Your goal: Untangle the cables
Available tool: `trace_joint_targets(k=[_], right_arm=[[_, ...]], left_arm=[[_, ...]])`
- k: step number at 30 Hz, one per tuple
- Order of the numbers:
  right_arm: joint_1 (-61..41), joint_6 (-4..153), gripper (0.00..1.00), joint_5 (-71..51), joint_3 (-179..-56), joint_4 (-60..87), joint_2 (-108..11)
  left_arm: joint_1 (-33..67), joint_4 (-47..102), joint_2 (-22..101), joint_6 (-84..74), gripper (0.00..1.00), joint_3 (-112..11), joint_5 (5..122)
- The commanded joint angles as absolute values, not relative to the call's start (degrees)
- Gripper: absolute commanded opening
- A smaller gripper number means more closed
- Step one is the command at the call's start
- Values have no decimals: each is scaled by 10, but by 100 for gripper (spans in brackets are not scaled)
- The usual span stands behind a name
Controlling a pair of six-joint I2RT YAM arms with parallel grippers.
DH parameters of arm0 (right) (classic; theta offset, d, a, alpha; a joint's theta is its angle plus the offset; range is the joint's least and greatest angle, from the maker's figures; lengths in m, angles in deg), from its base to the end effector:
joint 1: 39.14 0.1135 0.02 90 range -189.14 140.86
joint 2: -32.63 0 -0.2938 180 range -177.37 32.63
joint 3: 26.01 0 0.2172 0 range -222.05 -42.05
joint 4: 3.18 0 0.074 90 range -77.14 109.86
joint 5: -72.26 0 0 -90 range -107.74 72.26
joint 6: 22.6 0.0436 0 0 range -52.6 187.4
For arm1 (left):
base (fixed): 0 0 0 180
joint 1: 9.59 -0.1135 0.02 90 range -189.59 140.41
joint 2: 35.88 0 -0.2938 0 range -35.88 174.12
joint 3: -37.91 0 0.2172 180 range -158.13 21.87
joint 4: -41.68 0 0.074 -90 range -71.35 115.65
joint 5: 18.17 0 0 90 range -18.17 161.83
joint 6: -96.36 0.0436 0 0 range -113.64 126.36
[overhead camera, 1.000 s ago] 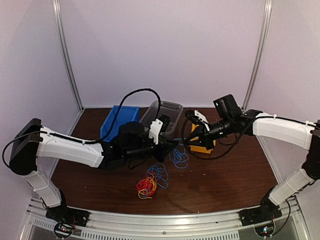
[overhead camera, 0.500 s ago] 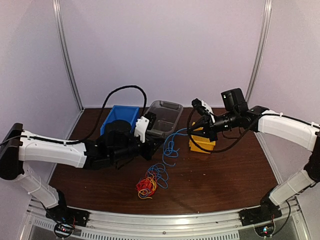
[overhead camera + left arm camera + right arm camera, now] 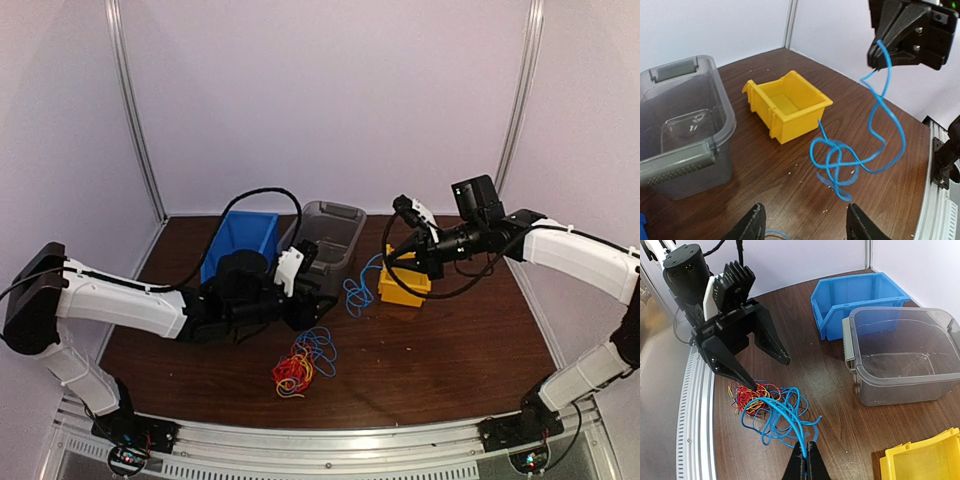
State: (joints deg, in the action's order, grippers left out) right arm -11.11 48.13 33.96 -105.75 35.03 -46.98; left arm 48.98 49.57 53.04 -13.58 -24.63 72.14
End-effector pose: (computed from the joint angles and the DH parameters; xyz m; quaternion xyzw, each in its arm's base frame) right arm 0.2167 0.1541 0.3407 -0.4994 0.6646 0.4210 0.3629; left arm 0.1674 -0.2734 0.2734 0.2669 0.7664 -0.3680 0.4538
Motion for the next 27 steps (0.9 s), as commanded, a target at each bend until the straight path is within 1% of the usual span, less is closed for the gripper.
trace_joint_targets(k=[1, 3, 7, 10, 14, 15, 20, 21, 24, 27], right_arm=[[-108, 481, 0, 338, -1064, 359, -454], [-109, 481, 0, 337, -1063, 358, -452], [-109, 484, 0, 336, -1061, 357, -447], [-109, 485, 0, 337, -1060, 356, -444], [-108, 486, 0, 338, -1057, 356, -440], [-108, 486, 0, 337, -1056, 356, -440], [-109, 489, 0, 335, -1048, 347, -438], [-109, 490, 0, 334, -1046, 346, -439], [-109, 492, 0, 332, -1044, 341, -441], [-109, 496, 0, 334, -1043, 337, -441]], left_arm=[[493, 587, 565, -135, 57, -279, 627], [494, 601, 586, -136, 57, -294, 570], [500, 617, 621, -147, 57, -321, 554], [501, 612, 646, -165, 57, -348, 590], [501, 610, 668, -170, 52, -364, 620], [502, 616, 670, -170, 50, -364, 617], [502, 623, 675, -170, 29, -371, 614], [502, 626, 674, -169, 27, -371, 615], [502, 633, 672, -168, 28, -373, 605], [501, 633, 669, -168, 22, -374, 613]])
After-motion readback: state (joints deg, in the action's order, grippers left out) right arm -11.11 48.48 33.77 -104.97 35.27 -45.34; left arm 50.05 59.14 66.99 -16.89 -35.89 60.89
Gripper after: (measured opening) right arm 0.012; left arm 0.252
